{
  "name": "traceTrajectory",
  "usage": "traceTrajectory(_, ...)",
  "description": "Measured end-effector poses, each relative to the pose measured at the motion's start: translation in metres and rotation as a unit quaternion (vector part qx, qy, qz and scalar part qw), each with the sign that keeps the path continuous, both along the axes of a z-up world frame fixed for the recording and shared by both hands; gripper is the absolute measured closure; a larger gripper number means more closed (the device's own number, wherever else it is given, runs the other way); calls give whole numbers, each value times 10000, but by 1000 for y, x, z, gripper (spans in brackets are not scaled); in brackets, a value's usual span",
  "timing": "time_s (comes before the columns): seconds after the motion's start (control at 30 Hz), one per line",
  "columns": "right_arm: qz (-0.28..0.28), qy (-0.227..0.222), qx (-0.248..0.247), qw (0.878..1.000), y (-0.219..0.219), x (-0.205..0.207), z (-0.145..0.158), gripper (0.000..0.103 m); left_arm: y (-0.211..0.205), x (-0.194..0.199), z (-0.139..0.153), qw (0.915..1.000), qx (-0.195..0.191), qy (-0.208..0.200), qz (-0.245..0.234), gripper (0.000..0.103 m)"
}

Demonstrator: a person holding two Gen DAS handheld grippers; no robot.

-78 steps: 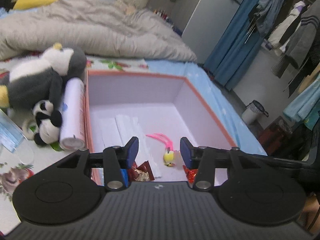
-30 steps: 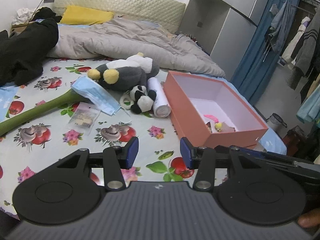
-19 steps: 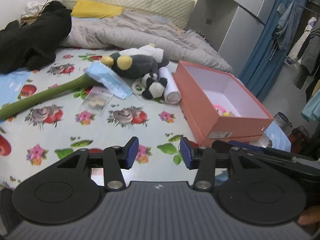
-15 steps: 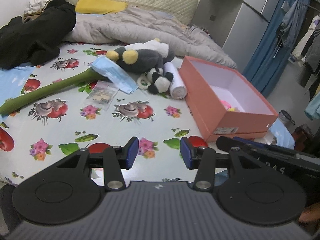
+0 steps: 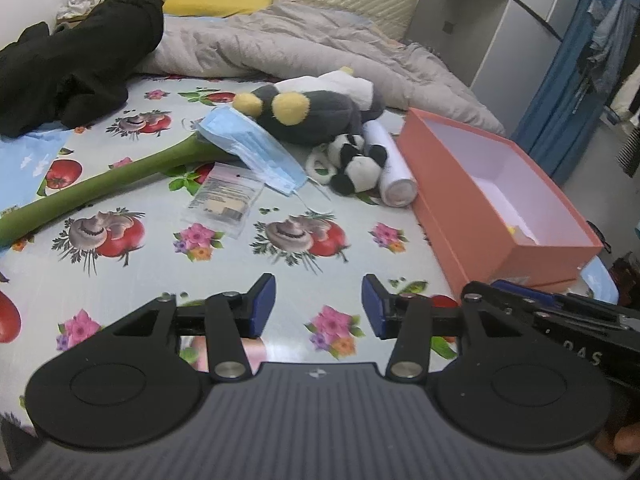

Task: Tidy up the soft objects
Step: 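Withdraw both open tools from the box toward the mask and snack bag, then grasp the clear snack bag with the left tool while the right tool grasps the panda plush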

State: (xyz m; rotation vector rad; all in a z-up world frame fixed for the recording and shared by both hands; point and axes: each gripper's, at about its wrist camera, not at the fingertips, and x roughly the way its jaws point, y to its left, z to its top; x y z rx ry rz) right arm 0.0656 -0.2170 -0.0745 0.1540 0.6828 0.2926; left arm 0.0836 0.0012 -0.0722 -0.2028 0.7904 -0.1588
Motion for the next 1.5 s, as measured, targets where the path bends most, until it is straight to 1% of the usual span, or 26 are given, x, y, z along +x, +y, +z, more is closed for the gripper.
traceTrajectory(0.3,75,103,-111,9999,11,39,-13,64,21,48,-23,9995,169,188,166,46)
traceTrajectory(0.37,113,162,-103,9998,14,49,-16,64,25,61,-30,9991,253,270,207,46)
traceTrajectory(0.43,192,125,-65,9997,16,56,-20,64,29,73,-37,9983,352,374,272,46)
traceTrajectory(0.53,237,264,-115,9993,21,75,-31,64,33,90,-46,9972,523,422,340,46)
traceTrajectory(0.6,246,344,-171,9990,24,89,-37,64,39,102,-52,9975,464,403,362,45)
traceTrajectory(0.8,155,266,-357,9989,32,133,-46,64,48,137,-73,9973,371,443,448,44)
traceTrajectory(0.9,84,194,-409,9989,35,157,-49,64,47,152,-80,9976,387,395,411,43)
traceTrajectory(1.0,55,67,-581,9983,41,179,-53,65,43,164,-85,9983,482,232,215,43)
traceTrajectory(1.03,45,29,-635,9980,42,185,-54,65,40,169,-86,9981,569,179,128,42)
traceTrajectory(1.13,36,-107,-722,9973,43,206,-55,65,35,184,-93,9962,861,142,70,38)
traceTrajectory(1.3,22,-255,-1082,9938,47,237,-63,65,35,198,-111,9965,801,242,-17,37)
traceTrajectory(1.37,47,-363,-1259,9914,51,247,-67,66,32,198,-118,9952,964,142,31,34)
traceTrajectory(1.4,83,-438,-1308,9904,53,250,-67,66,29,199,-121,9937,1116,100,42,33)
traceTrajectory(1.5,222,-626,-1480,9868,60,258,-72,66,25,199,-128,9915,1295,-7,94,33)
